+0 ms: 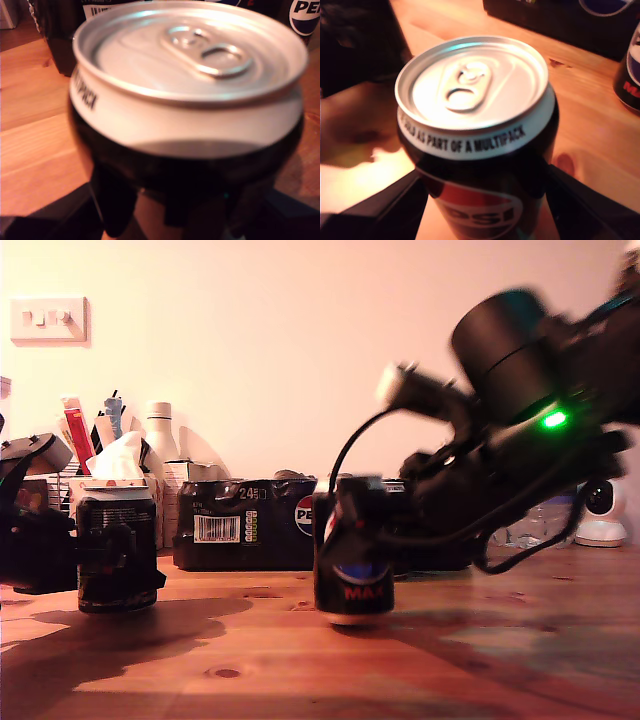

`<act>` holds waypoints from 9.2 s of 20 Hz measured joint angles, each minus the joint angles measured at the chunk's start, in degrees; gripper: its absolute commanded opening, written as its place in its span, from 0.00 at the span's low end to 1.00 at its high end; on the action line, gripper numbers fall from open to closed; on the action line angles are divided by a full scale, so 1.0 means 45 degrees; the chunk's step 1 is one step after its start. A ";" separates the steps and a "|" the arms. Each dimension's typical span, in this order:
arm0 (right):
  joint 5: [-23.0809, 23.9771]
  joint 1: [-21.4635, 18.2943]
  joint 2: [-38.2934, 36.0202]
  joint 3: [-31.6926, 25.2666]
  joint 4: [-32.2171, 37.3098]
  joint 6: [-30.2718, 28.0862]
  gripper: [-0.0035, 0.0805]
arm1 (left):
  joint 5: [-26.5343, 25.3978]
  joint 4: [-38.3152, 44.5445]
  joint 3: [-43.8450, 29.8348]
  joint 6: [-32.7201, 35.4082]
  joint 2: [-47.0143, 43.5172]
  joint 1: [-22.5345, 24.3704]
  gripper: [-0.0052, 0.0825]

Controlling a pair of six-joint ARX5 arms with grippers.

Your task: Stack up the Pepsi cans on top of each other

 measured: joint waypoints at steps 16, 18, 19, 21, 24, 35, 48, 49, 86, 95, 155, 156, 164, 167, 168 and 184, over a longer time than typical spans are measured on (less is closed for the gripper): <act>0.2948 0.2030 -0.0141 -0.1277 0.2783 0.0937 0.46 | 0.0000 0.0010 0.0000 0.0000 0.0000 0.0000 0.44; 0.2953 0.2030 0.0112 -0.1277 0.3177 0.1010 0.46 | 0.0000 0.0010 0.0000 0.0005 0.0000 0.0000 0.44; 0.2963 0.2025 0.0301 -0.1277 0.3269 0.1010 0.46 | 0.0000 0.0010 0.0000 0.0000 0.0000 0.0000 0.44; 0.2953 0.2030 0.0782 -0.1277 0.3371 0.1010 0.46 | 0.0000 0.0015 0.0000 0.0005 0.0000 0.0000 0.44; 0.2953 0.2030 0.1331 -0.1282 0.3764 0.1268 0.46 | 0.0000 0.0015 0.0000 0.0000 0.0000 0.0000 0.44; 0.2900 0.2030 0.1443 -0.1277 0.3769 0.1676 0.46 | 0.0000 0.0015 0.0000 0.0000 0.0000 0.0000 0.44; 0.2846 0.2030 0.1433 -0.0894 0.2948 0.1676 0.88 | 0.0000 0.0015 0.0000 0.0000 0.0000 0.0000 0.44; 0.2841 0.2030 0.1433 -0.0869 0.2856 0.1681 0.88 | -0.0005 0.0015 0.0000 0.0005 0.0000 0.0000 0.44; 0.5197 0.0520 -0.8286 -0.0680 -0.6713 0.0010 0.03 | 0.0840 0.0039 0.0000 -0.0311 0.0053 -0.0015 0.44; 0.5430 0.0529 -1.1715 -0.4692 -0.5707 0.0840 0.03 | 0.1035 -0.3502 -0.0053 -0.0063 -0.3288 -0.0306 0.44; -0.0379 0.0525 -1.7233 -0.4784 -1.0414 0.0661 0.03 | -0.0525 -0.8573 0.3308 0.0141 -0.5595 -0.6441 0.45; -0.0379 0.0525 -1.7233 -0.4784 -1.0452 0.0661 0.03 | -0.0529 -0.8568 0.3308 0.0180 -0.5508 -0.6441 0.45; -0.0379 0.0525 -1.7233 -0.4784 -1.0467 0.0661 0.03 | -0.0690 -0.7728 0.3245 0.0194 -0.5489 -0.6436 0.45; -0.0379 0.0525 -1.7233 -0.4784 -1.0467 0.0661 0.03 | -0.0709 -0.7499 0.3084 0.0209 -0.5489 -0.6436 0.45; -0.0379 0.0525 -1.7233 -0.4784 -1.0467 0.0661 0.03 | -0.0709 -0.7504 0.3041 0.0228 -0.5489 -0.6436 0.45; -0.0379 0.0525 -1.7233 -0.4784 -1.0467 0.0665 0.03 | -0.0709 -0.7286 0.2419 0.0233 -0.5489 -0.6441 0.45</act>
